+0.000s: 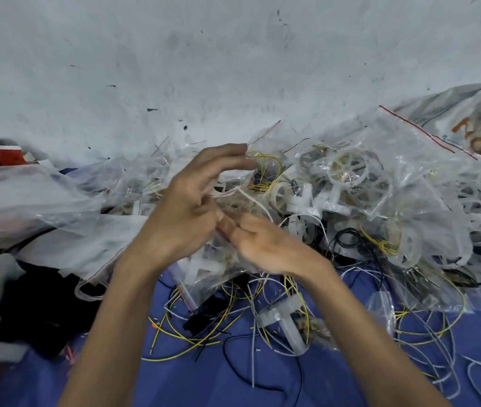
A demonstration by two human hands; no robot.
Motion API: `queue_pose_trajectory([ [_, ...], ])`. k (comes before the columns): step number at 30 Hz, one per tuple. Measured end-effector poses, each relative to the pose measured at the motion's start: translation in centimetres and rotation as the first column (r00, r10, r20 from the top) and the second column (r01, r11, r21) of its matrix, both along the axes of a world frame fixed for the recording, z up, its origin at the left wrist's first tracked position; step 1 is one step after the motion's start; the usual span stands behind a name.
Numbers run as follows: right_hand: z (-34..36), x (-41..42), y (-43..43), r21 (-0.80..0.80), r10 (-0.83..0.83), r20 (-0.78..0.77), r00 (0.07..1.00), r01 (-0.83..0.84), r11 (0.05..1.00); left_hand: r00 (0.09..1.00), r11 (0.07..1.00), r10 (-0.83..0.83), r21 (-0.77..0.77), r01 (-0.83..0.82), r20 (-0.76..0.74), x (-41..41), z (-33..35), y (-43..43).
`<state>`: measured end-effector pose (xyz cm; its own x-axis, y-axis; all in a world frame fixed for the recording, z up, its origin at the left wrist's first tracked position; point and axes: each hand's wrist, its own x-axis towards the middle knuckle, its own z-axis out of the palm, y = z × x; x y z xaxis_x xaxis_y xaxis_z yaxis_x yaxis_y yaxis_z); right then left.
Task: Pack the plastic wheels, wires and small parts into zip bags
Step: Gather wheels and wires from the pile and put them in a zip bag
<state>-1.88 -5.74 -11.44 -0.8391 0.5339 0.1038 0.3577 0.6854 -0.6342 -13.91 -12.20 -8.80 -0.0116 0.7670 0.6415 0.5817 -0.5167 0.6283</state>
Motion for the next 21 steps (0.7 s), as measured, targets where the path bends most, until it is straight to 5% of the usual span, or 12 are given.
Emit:
queue_pose_trajectory([
  [2,0.6,1.3,1.0,-0.117,0.032,0.048,0.998,-0.026,0.993,0.989,0.998,-0.060,-0.023,0.063,0.134,0.4,-0.4,0.4],
  [6,0.1,2.3,2.1,0.058,0.084,0.256,0.963,-0.102,0.993,0.934,0.987,-0.118,-0.061,0.147,0.338,-1.3,-1.1,0.8],
  [8,-0.3,2.4,3.1,0.065,0.005,0.178,0.984,-0.017,0.998,0.938,0.994,-0.023,-0.096,0.059,0.345,-2.9,-2.0,1.4],
  [11,-0.4,3.4,4.4,-0.070,-0.103,-0.002,0.995,0.103,0.992,0.934,0.915,0.310,-0.323,-0.243,0.176,-5.7,-4.9,3.0],
  [15,-0.4,5.2,5.8,-0.277,-0.265,-0.058,0.963,0.239,0.931,0.950,0.649,0.287,-0.705,-0.285,-0.119,-7.0,-9.1,4.9],
  [21,-1.3,6.0,7.2,-0.445,-0.299,-0.091,0.950,0.230,0.866,0.872,0.597,0.364,-0.637,-0.487,-0.326,-6.0,-10.4,5.6],
])
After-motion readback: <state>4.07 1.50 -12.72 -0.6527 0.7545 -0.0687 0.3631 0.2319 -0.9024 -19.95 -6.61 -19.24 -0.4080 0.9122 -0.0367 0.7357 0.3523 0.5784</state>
